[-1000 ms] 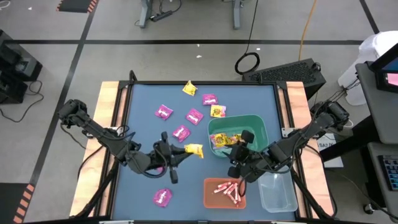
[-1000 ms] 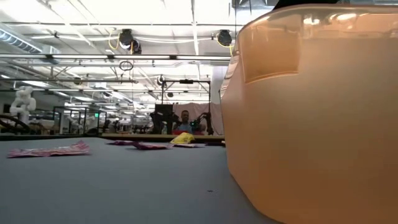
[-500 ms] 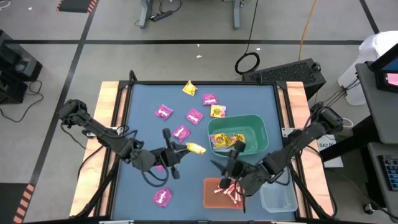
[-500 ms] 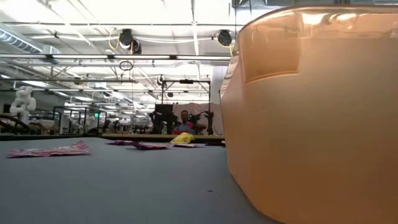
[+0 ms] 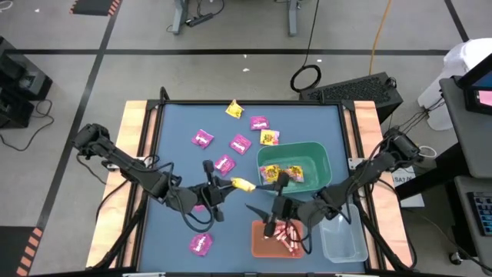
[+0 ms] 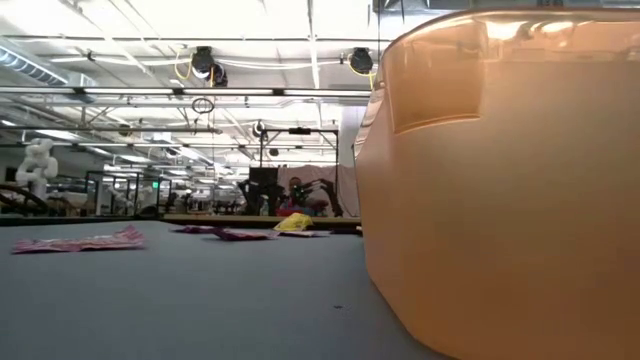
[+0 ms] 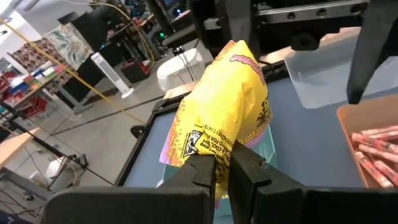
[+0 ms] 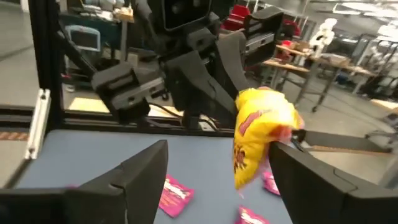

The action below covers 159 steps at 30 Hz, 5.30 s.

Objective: Sort candy
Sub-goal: Put the yellow candy pack into the green bin

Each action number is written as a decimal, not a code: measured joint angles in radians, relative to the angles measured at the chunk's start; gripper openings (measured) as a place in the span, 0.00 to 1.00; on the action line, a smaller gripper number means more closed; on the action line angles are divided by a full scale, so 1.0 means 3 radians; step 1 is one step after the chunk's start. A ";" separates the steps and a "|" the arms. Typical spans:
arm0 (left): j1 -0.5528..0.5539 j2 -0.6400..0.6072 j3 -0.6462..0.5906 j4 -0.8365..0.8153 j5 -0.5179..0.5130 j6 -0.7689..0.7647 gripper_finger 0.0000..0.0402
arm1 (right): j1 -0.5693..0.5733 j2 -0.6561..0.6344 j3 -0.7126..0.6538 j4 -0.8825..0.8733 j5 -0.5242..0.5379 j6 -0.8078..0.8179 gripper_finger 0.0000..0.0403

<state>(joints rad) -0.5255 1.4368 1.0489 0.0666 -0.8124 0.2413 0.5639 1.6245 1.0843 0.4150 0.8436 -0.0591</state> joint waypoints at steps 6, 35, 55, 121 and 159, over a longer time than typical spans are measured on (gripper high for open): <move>0.0025 0.0102 0.0000 0.0006 -0.0018 0.0001 0.06 | -0.0175 -0.0001 0.0000 -0.0005 -0.0013 0.0122 0.62; 0.0019 0.0101 0.0000 -0.0013 -0.0030 -0.0242 0.41 | -0.0225 -0.0003 0.0004 -0.0204 0.0439 -0.0279 0.06; 0.0196 0.0076 -0.0053 -0.0457 -0.0441 -0.0309 0.61 | -0.0225 -0.0001 0.0004 -0.3004 0.1177 0.1252 0.08; 0.4437 0.1721 0.0444 -0.0591 0.3625 -0.0811 0.72 | -0.0303 -0.0645 0.0005 -0.4577 -0.0198 0.2200 0.37; 0.4290 0.1858 0.0443 -0.0571 0.3525 -0.0584 0.02 | -0.0266 -0.0642 0.0009 -0.4404 -0.0225 0.2339 0.37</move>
<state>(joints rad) 0.7616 1.9942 1.1816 -0.1047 0.2453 0.0662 0.4841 1.4320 1.0870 -0.9063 0.7760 0.6427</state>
